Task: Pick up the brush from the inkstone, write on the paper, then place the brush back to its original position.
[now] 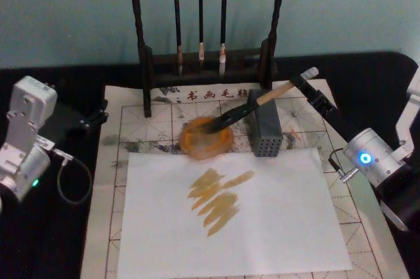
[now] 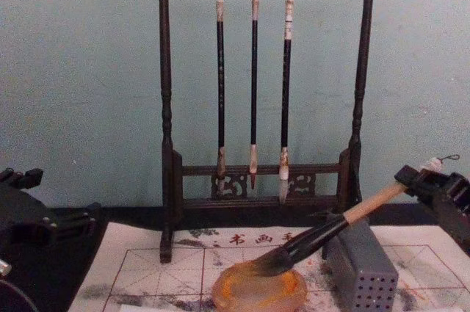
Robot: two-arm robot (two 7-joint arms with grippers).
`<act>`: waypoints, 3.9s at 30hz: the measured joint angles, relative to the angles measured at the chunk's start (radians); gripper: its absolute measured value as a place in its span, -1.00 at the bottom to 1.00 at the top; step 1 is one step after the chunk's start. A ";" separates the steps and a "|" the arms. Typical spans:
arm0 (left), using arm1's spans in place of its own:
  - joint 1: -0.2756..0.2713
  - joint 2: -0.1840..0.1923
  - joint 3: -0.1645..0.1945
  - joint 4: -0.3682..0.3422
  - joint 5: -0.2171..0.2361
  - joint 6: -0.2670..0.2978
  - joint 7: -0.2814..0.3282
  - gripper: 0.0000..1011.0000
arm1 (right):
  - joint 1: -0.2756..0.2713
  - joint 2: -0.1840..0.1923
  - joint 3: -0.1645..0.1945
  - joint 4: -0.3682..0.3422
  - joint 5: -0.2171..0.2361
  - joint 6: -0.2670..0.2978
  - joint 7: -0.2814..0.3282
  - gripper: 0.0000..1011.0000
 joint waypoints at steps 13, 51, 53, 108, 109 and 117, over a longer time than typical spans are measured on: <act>0.000 0.000 0.000 0.000 0.000 0.000 0.000 0.98 | -0.022 0.033 -0.004 -0.070 0.056 0.008 0.014 -0.66; 0.000 0.000 0.000 0.000 0.000 0.000 0.000 0.98 | -0.109 0.265 -0.067 -0.396 -0.132 -0.089 -0.019 -0.66; 0.000 0.000 0.000 0.000 0.000 0.000 0.000 0.98 | -0.110 0.269 -0.068 -0.400 -0.140 -0.089 -0.017 -0.66; 0.000 0.000 0.000 0.000 0.000 0.000 0.000 0.98 | -0.156 0.348 -0.072 -0.551 -0.421 -0.081 -0.047 -0.66; 0.000 0.000 0.000 0.000 0.000 0.000 0.000 0.98 | -0.156 0.346 -0.072 -0.551 -0.427 -0.082 -0.047 -0.66; 0.000 0.000 0.000 0.000 0.000 0.000 0.000 0.98 | -0.156 0.340 -0.074 -0.546 -0.451 -0.081 -0.047 -0.66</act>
